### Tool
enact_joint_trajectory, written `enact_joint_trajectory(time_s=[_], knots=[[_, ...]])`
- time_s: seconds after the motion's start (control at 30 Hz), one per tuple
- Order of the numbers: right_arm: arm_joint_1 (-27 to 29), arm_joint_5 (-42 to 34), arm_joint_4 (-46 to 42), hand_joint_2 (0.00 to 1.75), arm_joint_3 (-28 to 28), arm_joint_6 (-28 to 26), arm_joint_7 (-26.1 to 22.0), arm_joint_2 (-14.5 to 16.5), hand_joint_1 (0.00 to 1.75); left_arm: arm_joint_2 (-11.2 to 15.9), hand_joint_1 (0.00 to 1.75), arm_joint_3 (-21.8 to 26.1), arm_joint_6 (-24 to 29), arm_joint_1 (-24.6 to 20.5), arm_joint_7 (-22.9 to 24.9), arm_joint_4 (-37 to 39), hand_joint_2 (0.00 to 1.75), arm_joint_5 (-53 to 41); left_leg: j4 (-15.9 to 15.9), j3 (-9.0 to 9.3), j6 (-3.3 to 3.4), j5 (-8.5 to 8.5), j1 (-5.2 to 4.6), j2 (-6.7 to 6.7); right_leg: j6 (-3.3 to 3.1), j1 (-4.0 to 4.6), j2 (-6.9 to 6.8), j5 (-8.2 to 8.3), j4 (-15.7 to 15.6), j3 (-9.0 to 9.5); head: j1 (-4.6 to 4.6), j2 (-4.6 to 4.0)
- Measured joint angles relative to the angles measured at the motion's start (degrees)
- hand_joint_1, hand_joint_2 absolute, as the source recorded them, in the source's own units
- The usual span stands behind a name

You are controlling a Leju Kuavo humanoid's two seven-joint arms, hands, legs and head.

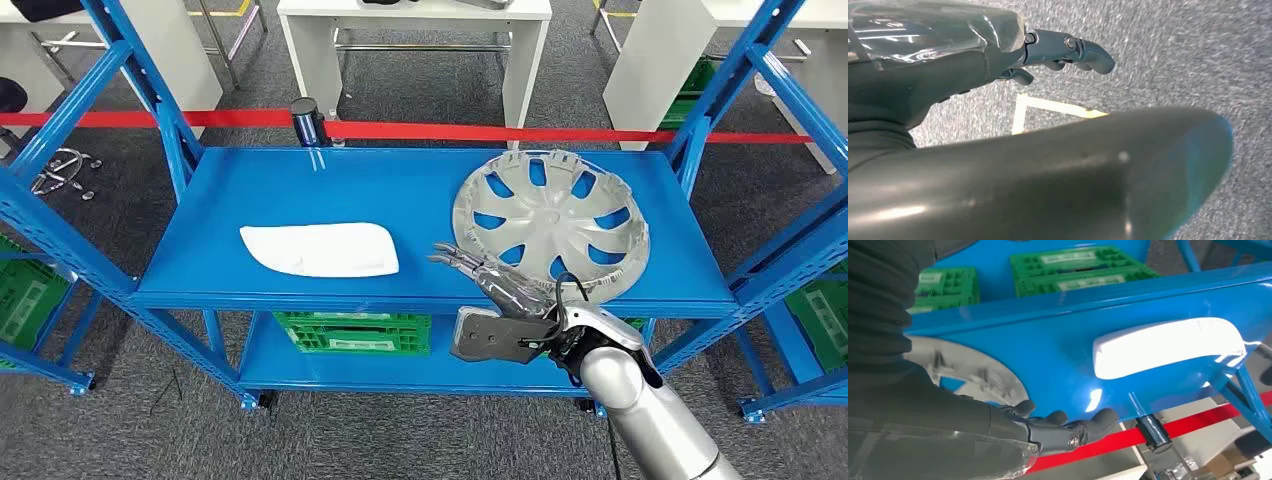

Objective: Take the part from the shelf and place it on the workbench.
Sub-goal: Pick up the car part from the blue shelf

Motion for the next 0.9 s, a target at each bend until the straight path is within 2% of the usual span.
enact_joint_trajectory(time_s=[0.07,0.13,0.17,0.2,0.23,0.27,0.3,0.33,0.37,0.43,0.5,0.57,0.63,0.67,0.7,0.73,0.8,0.83,0.87,0.9], knots=[[-0.16,2.40,0.53,1.75,0.28,-0.07,0.70,-0.14,0.00,-0.02,0.00,-0.05,-0.13,-0.05,-0.06,0.00,0.00,-0.46,-0.04,0.02,0.20,-0.01,-0.11,-0.01,-0.32,0.07,-0.01,-1.73,4.22,-2.21,0.01,0.00],[-0.28,7.46,1.83,1.75,0.93,-0.55,2.12,-0.35,0.00,-0.07,0.00,-0.09,-0.31,-0.06,-0.14,0.00,0.00,-1.17,-0.05,0.01,0.47,-0.06,-0.33,-0.04,-0.60,0.13,-0.01,-4.40,12.04,-6.42,0.04,0.00],[-0.25,9.90,2.54,1.75,1.26,-0.98,2.83,-0.40,0.00,-0.08,0.00,-0.08,-0.36,-0.03,-0.19,0.00,0.00,-1.42,-0.01,0.00,0.53,-0.11,-0.40,-0.06,-0.43,0.11,-0.01,-4.78,14.15,-7.68,0.06,0.00],[-0.23,12.07,3.17,1.75,1.51,-1.43,3.42,-0.41,0.00,-0.09,0.00,-0.06,-0.38,0.01,-0.25,0.00,0.00,-1.62,0.06,-0.02,0.53,-0.14,-0.45,-0.10,-0.07,0.09,-0.02,-4.26,14.03,-7.85,0.06,0.00],[-0.22,14.01,3.67,1.75,1.62,-1.80,3.97,-0.39,0.00,-0.09,0.00,-0.05,-0.41,0.03,-0.35,0.00,0.00,-1.86,0.18,-0.01,0.48,-0.21,-0.46,-0.13,0.41,0.06,-0.04,-2.85,11.31,-6.68,0.07,0.00],[-0.23,15.74,4.11,1.75,1.57,-2.06,4.44,-0.34,0.00,-0.10,0.00,-0.04,-0.44,0.04,-0.49,0.00,0.00,-2.04,0.39,-0.02,0.37,-0.33,-0.47,-0.18,0.85,0.03,-0.10,-1.05,6.96,-4.60,0.07,0.00],[-0.23,17.10,4.53,1.75,1.35,-2.19,4.84,-0.26,0.00,-0.11,0.00,-0.03,-0.49,0.04,-0.63,0.00,0.00,-2.23,0.70,-0.08,0.16,-0.54,-0.59,-0.24,0.95,0.08,-0.16,0.46,2.85,-2.58,0.07,0.00],[-0.21,18.21,4.97,1.75,0.97,-2.20,5.18,-0.14,0.00,-0.13,0.00,-0.03,-0.55,0.04,-0.78,0.00,0.00,-2.46,0.99,-0.15,-0.07,-0.77,-0.71,-0.31,0.76,0.09,-0.20,1.57,-0.27,-0.96,0.07,0.00],[-0.17,18.90,5.43,1.75,0.46,-2.17,5.38,-0.03,0.00,-0.13,0.00,-0.03,-0.62,0.04,-0.89,0.00,0.00,-2.65,1.19,-0.23,-0.29,-0.93,-0.83,-0.36,0.36,0.16,-0.23,2.06,-1.82,-0.13,0.06,0.00],[-0.09,19.62,6.32,1.75,-0.62,-2.10,5.56,0.15,0.00,-0.13,0.00,-0.02,-0.77,0.05,-1.02,-0.01,0.00,-3.04,1.33,-0.32,-0.71,-1.09,-0.85,-0.40,-0.58,0.23,-0.19,2.28,-2.16,0.08,0.05,0.00],[-0.09,19.89,6.96,1.75,-1.44,-2.08,5.56,0.31,0.00,-0.08,0.00,-0.01,-0.87,0.05,-1.07,-0.10,0.00,-3.21,2.30,-0.78,-1.25,-1.88,-0.67,-0.35,-1.21,-0.08,-0.17,2.38,-2.30,0.26,0.00,0.00],[-0.08,20.14,7.35,1.75,-1.89,-2.08,5.57,0.60,0.00,-0.05,0.00,0.03,-0.94,0.03,-1.15,-0.20,0.00,-3.29,7.12,-3.02,-1.98,-4.69,-0.35,-0.23,-1.60,-0.40,-0.15,2.37,-2.39,0.47,-0.25,0.00],[0.06,20.95,7.79,1.75,-2.27,-2.00,5.81,0.89,0.00,-0.09,0.00,0.12,-0.98,-0.01,-1.29,-0.20,0.00,-3.62,15.04,-6.87,-2.61,-8.09,0.06,-0.10,-1.73,-0.37,-0.16,2.28,-2.37,0.51,-0.43,0.00],[0.20,21.46,8.08,1.75,-2.63,-1.81,6.03,1.02,0.00,-0.09,0.00,0.17,-0.99,-0.02,-1.39,-0.20,0.00,-3.97,17.74,-8.30,-2.77,-8.76,0.22,-0.07,-1.75,-0.34,-0.16,2.25,-2.36,0.53,-0.43,0.00],[0.36,21.94,8.39,1.75,-3.12,-1.52,6.27,1.15,0.00,-0.10,0.00,0.24,-1.00,-0.01,-1.50,-0.20,0.00,-4.43,18.31,-8.73,-2.83,-8.33,0.32,-0.05,-1.75,-0.32,-0.15,2.22,-2.35,0.57,-0.43,0.00],[0.49,22.34,8.73,1.75,-3.70,-1.21,6.43,1.27,0.00,-0.08,0.00,0.30,-0.98,-0.02,-1.63,-0.20,0.00,-4.90,16.42,-7.96,-2.78,-6.83,0.37,-0.04,-1.74,-0.32,-0.12,2.20,-2.35,0.65,-0.44,0.00],[0.62,23.30,9.35,1.75,-4.87,-0.87,6.61,1.49,0.00,0.09,0.00,0.39,-0.71,-0.10,-2.00,-0.19,0.00,-5.85,8.04,-3.97,-2.33,-2.84,0.32,-0.06,-1.65,-0.32,-0.01,2.14,-2.37,0.80,-0.43,0.00],[0.70,23.90,9.65,1.75,-5.50,-1.01,6.66,1.59,0.00,0.22,0.00,0.48,-0.55,-0.24,-2.26,-0.17,0.00,-6.33,4.46,-2.22,-2.03,-1.61,0.18,-0.06,-1.52,-0.21,0.04,2.09,-2.38,0.80,-0.41,0.00],[0.89,24.47,9.92,1.75,-6.18,-1.25,6.75,1.71,0.00,0.36,0.00,0.60,-0.43,-0.39,-2.54,-0.14,0.00,-6.85,2.23,-1.11,-1.75,-1.07,0.01,-0.07,-1.32,-0.14,0.07,2.04,-2.38,0.75,-0.42,0.00],[1.22,24.97,10.14,1.75,-6.92,-1.57,6.87,1.88,0.00,0.49,0.00,0.72,-0.39,-0.51,-2.79,-0.11,0.00,-7.33,1.45,-0.74,-1.51,-1.18,-0.18,-0.07,-1.06,-0.10,0.07,2.02,-2.43,0.71,-0.39,0.00]])
